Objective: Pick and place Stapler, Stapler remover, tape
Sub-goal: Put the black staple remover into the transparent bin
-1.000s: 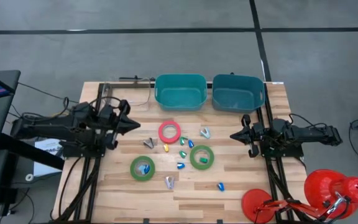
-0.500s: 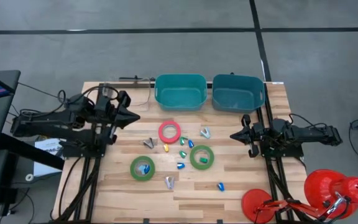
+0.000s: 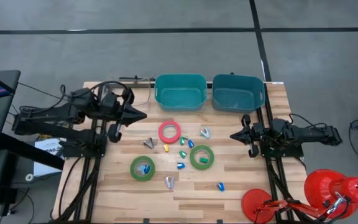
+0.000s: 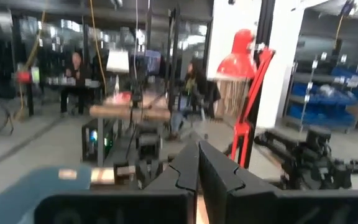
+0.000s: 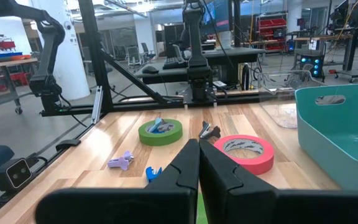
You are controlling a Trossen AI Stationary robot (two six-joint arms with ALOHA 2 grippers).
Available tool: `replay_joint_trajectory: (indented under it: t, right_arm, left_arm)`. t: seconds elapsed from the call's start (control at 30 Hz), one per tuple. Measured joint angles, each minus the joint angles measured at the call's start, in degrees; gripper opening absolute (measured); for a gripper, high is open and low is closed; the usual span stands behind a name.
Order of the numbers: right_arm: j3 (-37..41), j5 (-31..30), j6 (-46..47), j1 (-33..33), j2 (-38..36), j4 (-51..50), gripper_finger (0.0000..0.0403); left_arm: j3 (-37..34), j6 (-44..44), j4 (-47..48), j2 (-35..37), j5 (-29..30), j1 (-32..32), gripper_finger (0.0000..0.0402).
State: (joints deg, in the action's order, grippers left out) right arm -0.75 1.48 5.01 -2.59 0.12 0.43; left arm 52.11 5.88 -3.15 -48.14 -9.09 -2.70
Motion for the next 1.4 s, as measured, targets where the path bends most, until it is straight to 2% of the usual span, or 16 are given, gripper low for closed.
replay_joint_trajectory:
  t: [0.23, 0.4, 0.87, 1.07, 1.4]
  right_arm:
    - [0.02, 0.02, 0.0, 0.0, 0.0, 0.0, 0.0]
    - [0.02, 0.0, 0.0, -0.01, 0.0, 0.0, 0.0]
    - [0.01, 0.0, 0.0, -0.02, 0.0, -0.02, 0.0]
    - [0.02, 0.0, 0.0, 0.0, 0.0, -0.09, 0.0]
    - [0.02, 0.0, 0.0, 0.0, -0.01, -0.08, 0.0]
  left_arm:
    - [5.86, -2.03, 12.1, -3.32, 0.0, -1.3, 0.0004]
    - [9.39, -7.73, 21.36, -5.53, 0.0, -3.53, 0.0004]
    - [10.24, -21.84, 26.84, -13.2, 0.0, -6.01, 0.0012]
    - [10.21, -25.36, 29.97, -17.05, 0.03, -6.01, 0.0053]
    - [9.98, -26.78, 34.93, -21.39, 0.01, -6.01, 0.0174]
